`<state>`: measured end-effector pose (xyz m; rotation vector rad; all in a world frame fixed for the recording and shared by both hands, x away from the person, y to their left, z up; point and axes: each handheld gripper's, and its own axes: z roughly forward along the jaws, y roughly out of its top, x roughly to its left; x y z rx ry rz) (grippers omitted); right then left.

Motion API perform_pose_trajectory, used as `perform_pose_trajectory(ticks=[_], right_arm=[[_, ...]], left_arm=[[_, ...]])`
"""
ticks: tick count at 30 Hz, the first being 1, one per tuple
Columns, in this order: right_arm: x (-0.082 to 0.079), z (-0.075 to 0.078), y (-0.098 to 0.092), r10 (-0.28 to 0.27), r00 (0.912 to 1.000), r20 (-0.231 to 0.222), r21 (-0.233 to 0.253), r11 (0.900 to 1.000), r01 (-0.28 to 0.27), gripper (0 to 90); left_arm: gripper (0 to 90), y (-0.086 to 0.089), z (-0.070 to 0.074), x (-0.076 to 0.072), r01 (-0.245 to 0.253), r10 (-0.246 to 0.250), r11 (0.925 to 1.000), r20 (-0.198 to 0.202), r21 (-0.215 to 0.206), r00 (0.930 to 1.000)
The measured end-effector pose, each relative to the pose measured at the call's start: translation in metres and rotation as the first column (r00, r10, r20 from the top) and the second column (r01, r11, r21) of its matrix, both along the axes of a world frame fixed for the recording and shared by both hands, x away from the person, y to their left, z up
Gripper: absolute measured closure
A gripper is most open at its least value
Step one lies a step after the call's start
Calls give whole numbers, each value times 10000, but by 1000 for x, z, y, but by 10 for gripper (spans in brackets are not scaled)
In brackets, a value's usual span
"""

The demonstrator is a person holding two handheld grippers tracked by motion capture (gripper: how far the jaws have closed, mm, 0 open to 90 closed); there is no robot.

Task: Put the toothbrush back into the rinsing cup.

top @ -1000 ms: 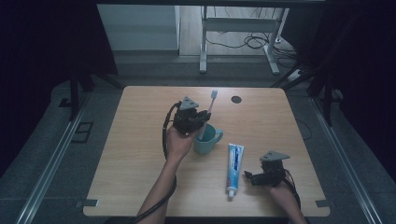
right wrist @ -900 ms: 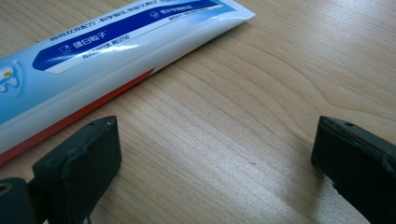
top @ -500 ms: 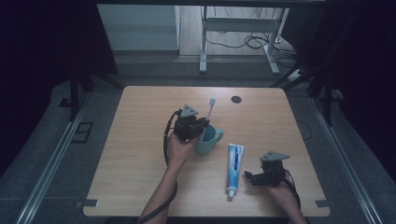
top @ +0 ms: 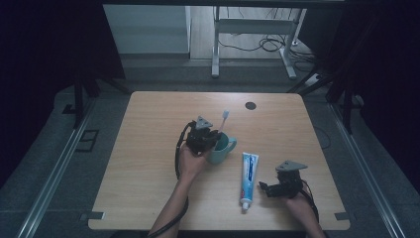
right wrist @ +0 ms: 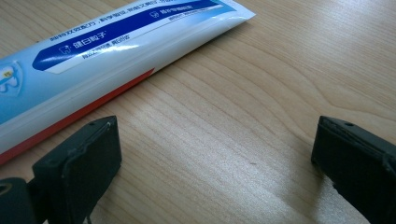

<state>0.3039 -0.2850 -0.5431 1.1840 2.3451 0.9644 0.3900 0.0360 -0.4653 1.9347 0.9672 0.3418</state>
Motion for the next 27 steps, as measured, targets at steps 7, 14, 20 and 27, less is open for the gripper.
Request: perform_pose_trajectory(ticks=[7, 14, 20, 27], right_arm=[[0, 0, 0, 2, 10000, 5, -4, 10000, -2, 12], [0, 0, 0, 3, 10000, 5, -4, 10000, -3, 12], [0, 0, 0, 4, 10000, 5, -4, 10000, -4, 12], [0, 0, 0, 3, 10000, 5, -6, 10000, -3, 12]], left_arm=[[784, -1, -6, 3, 30, -28, 10000, -368, 68, 9993], [780, -3, -11, 4, 46, -36, 9999, -667, 160, 9978], [777, -3, -10, 5, -8, 23, 9998, -814, 185, 9967], [646, -3, -4, 2, 89, -77, 9998, -635, 179, 9980]])
